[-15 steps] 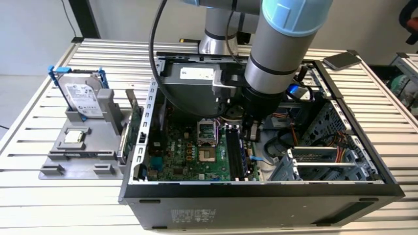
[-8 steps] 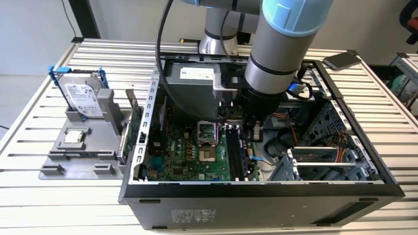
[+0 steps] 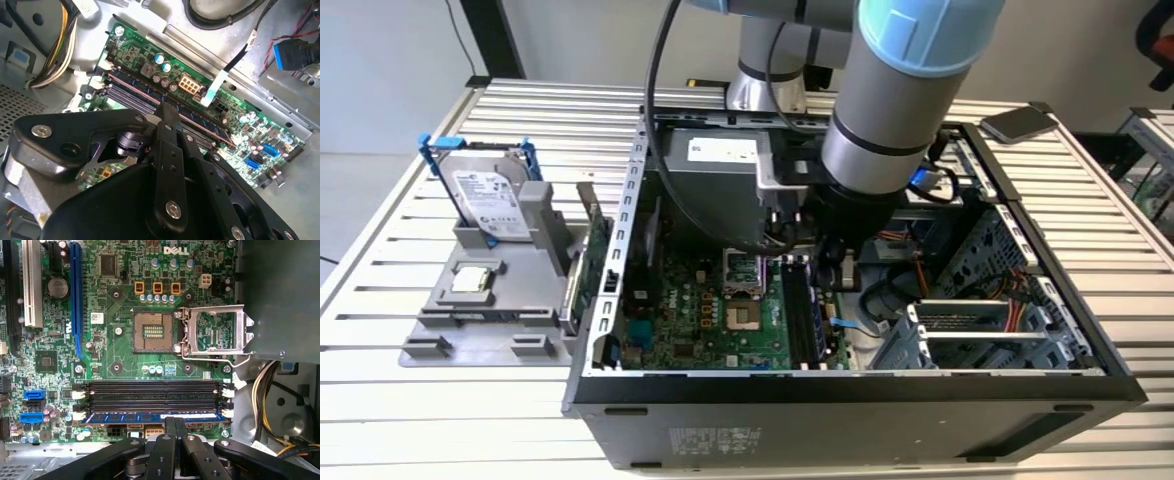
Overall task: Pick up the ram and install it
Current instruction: 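Press down the ram until it locks into place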
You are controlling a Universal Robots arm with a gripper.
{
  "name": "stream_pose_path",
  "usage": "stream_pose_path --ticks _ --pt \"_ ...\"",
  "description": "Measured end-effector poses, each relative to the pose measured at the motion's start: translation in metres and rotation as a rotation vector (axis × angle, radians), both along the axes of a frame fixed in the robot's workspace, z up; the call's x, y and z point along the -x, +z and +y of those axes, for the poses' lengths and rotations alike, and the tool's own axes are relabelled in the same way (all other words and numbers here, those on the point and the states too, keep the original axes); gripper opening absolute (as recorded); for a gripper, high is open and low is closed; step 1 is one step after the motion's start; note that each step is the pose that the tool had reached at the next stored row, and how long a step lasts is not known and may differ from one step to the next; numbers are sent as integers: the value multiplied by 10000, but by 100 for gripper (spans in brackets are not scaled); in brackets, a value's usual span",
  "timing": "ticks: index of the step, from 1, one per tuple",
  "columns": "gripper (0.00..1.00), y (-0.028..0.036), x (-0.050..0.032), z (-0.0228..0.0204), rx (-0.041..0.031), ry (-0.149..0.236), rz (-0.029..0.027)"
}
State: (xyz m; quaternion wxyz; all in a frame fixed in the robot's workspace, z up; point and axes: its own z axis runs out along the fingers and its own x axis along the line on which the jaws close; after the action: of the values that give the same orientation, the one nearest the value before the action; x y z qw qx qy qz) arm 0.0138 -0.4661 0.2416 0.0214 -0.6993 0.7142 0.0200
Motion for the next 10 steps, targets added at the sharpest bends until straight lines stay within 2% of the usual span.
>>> stream_pose_path --ticks 4,10 --pt "0 -25 -4 -15 -2 -4 0" --pt "0 -133 -5 -18 1 -3 0"
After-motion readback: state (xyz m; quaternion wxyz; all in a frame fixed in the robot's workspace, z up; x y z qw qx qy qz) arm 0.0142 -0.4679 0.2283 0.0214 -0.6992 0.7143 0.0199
